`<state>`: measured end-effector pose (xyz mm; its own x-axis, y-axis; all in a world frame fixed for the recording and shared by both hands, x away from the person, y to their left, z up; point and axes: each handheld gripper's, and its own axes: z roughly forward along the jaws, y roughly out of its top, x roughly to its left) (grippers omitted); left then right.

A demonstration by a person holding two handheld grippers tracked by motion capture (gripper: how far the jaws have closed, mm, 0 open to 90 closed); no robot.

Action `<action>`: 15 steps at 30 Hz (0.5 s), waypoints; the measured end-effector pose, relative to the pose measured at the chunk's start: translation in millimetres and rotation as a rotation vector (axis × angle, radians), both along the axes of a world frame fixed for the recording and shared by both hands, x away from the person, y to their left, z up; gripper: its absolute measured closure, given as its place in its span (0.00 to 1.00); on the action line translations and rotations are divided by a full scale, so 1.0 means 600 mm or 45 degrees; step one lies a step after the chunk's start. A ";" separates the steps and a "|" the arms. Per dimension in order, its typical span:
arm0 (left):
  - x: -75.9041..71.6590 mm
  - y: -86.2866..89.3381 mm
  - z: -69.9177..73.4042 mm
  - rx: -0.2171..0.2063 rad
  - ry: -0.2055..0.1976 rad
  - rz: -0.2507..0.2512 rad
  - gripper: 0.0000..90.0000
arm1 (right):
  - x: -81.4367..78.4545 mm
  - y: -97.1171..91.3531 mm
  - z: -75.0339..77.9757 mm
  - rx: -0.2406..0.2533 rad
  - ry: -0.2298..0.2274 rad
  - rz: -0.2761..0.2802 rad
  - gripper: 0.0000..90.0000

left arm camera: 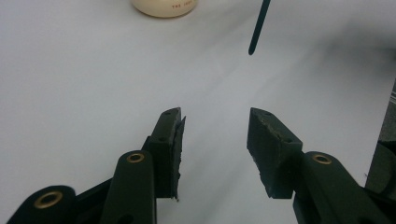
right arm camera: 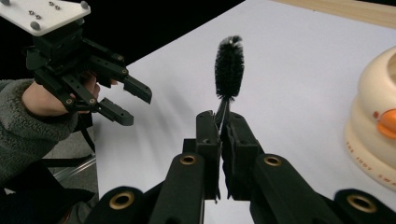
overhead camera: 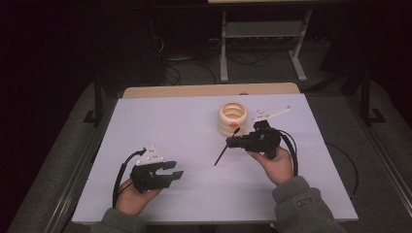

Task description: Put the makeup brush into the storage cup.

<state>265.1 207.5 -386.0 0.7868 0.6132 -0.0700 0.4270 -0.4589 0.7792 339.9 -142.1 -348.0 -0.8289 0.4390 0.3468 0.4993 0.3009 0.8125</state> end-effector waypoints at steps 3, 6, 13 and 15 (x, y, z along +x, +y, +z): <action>0.001 0.004 0.000 0.010 0.003 0.004 0.59 | 0.004 -0.002 0.007 -0.010 -0.004 -0.012 0.94; 0.001 0.007 0.000 -0.007 0.006 0.014 0.58 | 0.009 -0.004 0.013 -0.018 -0.018 -0.019 0.94; 0.002 0.013 0.001 -0.009 -0.006 0.027 0.56 | 0.018 -0.006 0.028 -0.036 -0.026 -0.028 0.94; 0.002 0.015 0.002 -0.003 -0.008 0.026 0.55 | 0.021 -0.006 0.031 -0.033 -0.035 -0.031 0.94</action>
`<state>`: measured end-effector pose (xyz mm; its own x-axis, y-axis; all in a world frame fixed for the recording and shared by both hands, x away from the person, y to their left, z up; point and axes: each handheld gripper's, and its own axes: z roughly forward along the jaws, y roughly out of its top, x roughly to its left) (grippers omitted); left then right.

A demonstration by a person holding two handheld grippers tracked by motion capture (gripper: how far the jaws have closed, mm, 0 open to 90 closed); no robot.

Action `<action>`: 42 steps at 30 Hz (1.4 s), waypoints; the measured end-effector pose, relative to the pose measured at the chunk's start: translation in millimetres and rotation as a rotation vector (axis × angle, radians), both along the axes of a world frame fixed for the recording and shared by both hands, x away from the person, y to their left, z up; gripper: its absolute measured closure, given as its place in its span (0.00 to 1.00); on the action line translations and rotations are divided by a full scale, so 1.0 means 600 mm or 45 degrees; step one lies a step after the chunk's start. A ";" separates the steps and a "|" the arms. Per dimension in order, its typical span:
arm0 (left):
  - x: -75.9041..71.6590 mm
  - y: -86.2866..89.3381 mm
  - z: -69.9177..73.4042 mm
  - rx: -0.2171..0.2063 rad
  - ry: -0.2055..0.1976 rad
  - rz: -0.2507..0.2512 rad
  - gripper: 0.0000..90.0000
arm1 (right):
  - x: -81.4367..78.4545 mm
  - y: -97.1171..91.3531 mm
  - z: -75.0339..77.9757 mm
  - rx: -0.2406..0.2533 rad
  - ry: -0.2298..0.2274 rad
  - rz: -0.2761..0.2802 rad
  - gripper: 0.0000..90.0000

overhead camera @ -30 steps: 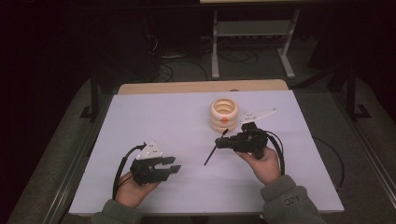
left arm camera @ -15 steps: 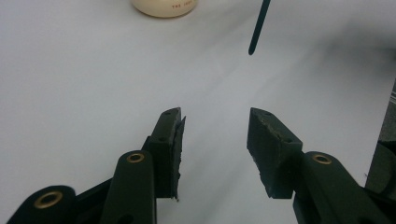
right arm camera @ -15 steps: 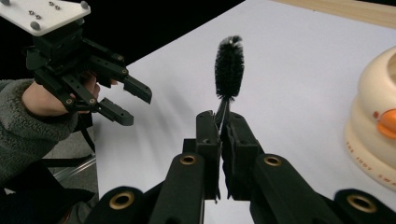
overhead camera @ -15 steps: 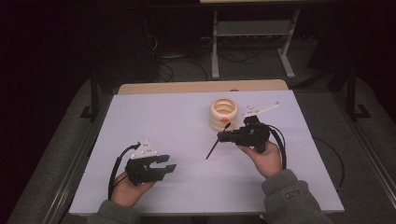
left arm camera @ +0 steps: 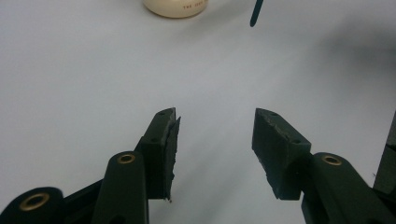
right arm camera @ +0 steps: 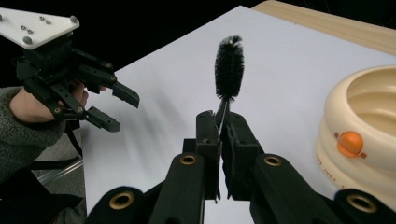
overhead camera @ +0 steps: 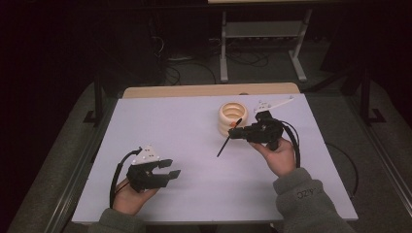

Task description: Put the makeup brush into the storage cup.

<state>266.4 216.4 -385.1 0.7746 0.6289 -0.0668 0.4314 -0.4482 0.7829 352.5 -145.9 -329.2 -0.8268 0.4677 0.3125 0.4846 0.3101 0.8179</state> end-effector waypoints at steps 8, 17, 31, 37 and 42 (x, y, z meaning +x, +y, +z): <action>0.002 0.004 0.000 -0.005 0.006 0.014 0.53 | 0.012 -0.003 0.018 -0.003 -0.020 -0.017 0.94; 0.003 0.009 0.001 -0.002 0.005 0.021 0.52 | 0.025 -0.007 0.034 -0.005 -0.033 -0.042 0.94; 0.004 0.013 0.002 -0.020 0.005 0.038 0.51 | 0.051 -0.010 0.061 -0.012 -0.056 -0.088 0.94; 0.004 0.014 0.002 -0.024 0.007 0.045 0.50 | 0.063 -0.012 0.071 -0.025 -0.066 -0.109 0.94; 0.004 0.016 0.003 -0.020 0.007 0.042 0.50 | 0.074 -0.015 0.079 -0.033 -0.067 -0.130 0.94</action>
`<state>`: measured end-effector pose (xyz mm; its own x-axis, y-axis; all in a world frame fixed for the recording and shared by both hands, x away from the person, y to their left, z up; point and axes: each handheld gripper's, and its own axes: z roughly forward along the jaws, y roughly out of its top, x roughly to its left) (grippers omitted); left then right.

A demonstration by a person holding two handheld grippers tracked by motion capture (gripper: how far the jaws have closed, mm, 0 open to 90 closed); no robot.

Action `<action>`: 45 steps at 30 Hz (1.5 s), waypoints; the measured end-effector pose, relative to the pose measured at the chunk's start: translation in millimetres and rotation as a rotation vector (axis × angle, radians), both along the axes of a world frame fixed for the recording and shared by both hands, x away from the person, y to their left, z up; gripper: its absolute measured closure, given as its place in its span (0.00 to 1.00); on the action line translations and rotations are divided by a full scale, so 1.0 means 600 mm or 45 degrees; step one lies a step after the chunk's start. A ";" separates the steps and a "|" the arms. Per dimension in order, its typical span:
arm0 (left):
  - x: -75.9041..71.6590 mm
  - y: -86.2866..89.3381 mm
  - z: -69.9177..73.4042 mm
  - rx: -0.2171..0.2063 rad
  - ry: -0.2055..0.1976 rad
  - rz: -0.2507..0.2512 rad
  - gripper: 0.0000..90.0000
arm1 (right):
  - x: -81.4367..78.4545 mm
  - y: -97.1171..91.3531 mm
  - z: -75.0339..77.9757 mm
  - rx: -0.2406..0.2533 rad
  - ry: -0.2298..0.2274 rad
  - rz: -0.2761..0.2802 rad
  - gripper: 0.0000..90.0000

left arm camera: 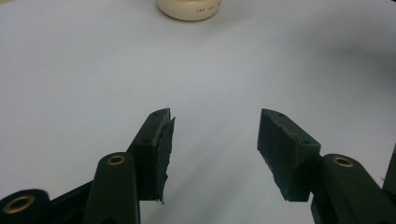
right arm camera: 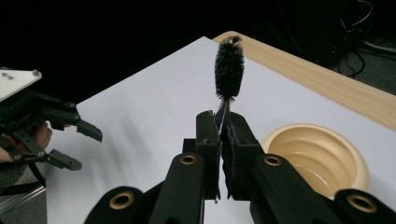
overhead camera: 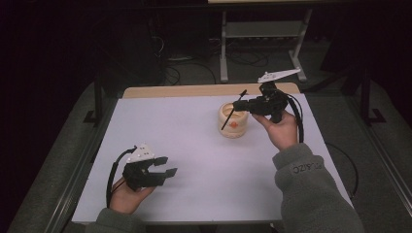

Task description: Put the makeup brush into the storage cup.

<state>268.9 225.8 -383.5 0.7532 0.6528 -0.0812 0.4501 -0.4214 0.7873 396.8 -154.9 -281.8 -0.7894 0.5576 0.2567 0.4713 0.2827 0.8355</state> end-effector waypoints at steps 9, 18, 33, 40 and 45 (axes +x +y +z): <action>0.000 0.000 0.000 -0.018 0.001 0.011 0.49 | 0.018 -0.003 0.014 -0.011 -0.005 -0.039 0.94; 0.002 0.003 0.000 -0.013 -0.002 0.004 0.49 | 0.039 -0.006 0.030 -0.029 -0.010 -0.080 0.94; 0.003 0.008 0.001 -0.025 -0.002 0.013 0.48 | 0.077 -0.024 0.018 -0.037 0.023 -0.189 0.94; 0.003 0.007 0.000 -0.027 -0.005 0.013 0.47 | 0.082 -0.028 0.013 -0.028 0.032 -0.221 0.94; 0.003 0.007 0.000 -0.026 -0.005 0.013 0.47 | 0.085 -0.029 0.010 -0.032 0.032 -0.229 0.94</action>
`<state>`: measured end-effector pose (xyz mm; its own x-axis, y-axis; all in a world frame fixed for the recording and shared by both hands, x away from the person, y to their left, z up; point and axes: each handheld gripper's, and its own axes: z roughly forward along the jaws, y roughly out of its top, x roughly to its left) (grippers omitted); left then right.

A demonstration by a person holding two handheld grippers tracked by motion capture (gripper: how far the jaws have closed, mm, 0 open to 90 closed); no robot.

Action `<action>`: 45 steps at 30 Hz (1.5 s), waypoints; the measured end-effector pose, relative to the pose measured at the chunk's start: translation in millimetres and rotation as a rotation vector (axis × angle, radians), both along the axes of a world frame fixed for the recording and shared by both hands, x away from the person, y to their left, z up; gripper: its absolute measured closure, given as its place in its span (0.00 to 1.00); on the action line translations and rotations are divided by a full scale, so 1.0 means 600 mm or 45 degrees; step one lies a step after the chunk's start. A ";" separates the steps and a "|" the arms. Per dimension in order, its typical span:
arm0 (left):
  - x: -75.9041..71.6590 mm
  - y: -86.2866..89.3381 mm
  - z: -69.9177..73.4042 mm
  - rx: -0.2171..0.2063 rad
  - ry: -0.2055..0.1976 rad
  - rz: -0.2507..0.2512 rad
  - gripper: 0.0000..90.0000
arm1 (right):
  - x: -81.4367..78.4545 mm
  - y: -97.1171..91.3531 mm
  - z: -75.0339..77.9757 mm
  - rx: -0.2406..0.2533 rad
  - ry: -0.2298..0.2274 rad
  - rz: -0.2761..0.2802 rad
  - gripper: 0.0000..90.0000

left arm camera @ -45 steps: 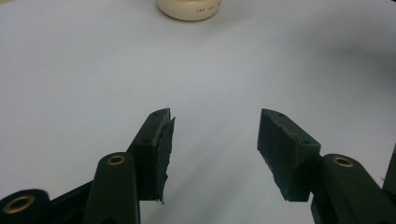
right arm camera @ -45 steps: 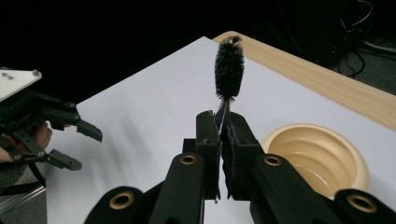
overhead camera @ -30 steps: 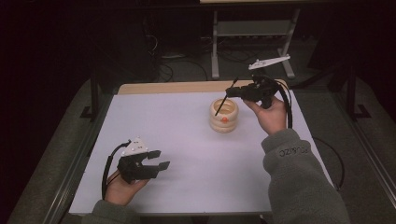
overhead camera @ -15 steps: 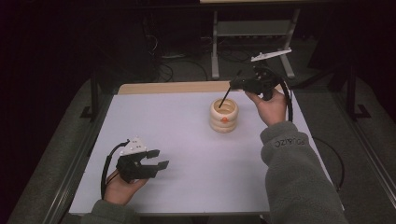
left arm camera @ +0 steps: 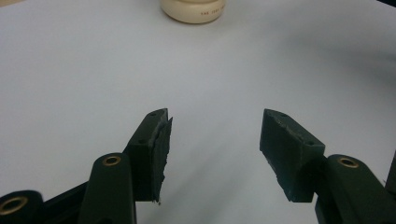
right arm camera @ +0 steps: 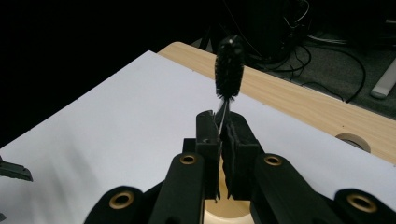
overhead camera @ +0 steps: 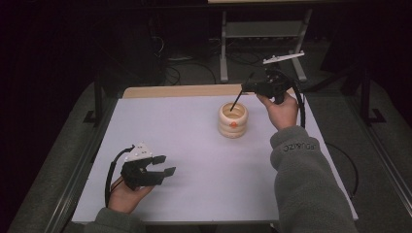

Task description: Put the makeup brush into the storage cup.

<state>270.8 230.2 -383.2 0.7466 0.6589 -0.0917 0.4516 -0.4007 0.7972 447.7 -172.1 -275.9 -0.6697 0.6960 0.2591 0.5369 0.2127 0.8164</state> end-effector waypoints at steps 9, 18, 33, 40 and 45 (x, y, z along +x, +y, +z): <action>0.000 0.000 0.001 -0.002 0.004 0.003 0.47 | 0.004 -0.001 -0.005 -0.003 -0.002 -0.021 0.94; 0.000 0.000 0.000 -0.004 0.003 0.004 0.47 | 0.008 -0.002 -0.015 -0.010 0.011 -0.039 0.94; 0.001 0.001 0.000 -0.005 0.003 0.004 0.46 | 0.011 -0.005 -0.035 -0.003 0.035 -0.057 0.94; 0.001 0.001 0.000 -0.001 0.000 0.003 0.46 | 0.011 -0.003 -0.038 -0.006 0.052 -0.055 0.94; 0.001 0.002 0.001 0.004 0.000 0.003 0.46 | 0.011 -0.001 -0.041 -0.007 0.053 -0.056 0.94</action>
<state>271.4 231.4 -382.7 0.7452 0.6608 -0.0900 0.4525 -0.4019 0.7960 454.1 -172.6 -300.5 -0.6271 0.7261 0.2822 0.5792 0.1923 0.7922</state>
